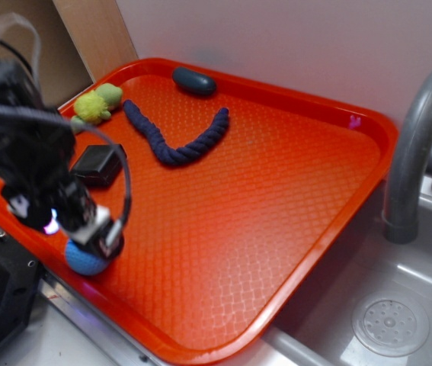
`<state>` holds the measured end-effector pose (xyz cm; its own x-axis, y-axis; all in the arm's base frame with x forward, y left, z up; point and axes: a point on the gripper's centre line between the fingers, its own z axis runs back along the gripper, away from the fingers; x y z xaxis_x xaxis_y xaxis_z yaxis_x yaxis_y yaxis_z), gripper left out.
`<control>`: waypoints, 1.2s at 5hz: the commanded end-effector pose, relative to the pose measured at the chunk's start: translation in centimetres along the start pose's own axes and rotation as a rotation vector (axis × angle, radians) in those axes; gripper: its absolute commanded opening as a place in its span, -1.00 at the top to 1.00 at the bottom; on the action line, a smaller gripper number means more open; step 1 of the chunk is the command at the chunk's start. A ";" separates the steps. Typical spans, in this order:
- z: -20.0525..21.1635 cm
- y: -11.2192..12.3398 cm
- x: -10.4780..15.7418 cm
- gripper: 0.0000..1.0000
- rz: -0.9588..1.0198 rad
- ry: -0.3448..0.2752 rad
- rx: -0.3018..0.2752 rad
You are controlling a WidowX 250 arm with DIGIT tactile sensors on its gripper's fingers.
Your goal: Grab the blue ball.
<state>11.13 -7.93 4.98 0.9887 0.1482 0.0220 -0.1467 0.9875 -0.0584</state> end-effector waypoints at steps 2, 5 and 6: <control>-2.8 -3.8 1.4 1.00 -0.211 -0.111 -0.250; 9.7 -4.9 4.6 1.00 -0.142 -0.266 -0.192; 11.8 -4.7 6.9 1.00 -0.107 -0.267 -0.091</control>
<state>17.54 -10.06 15.54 0.9665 0.0450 0.2526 -0.0186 0.9942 -0.1058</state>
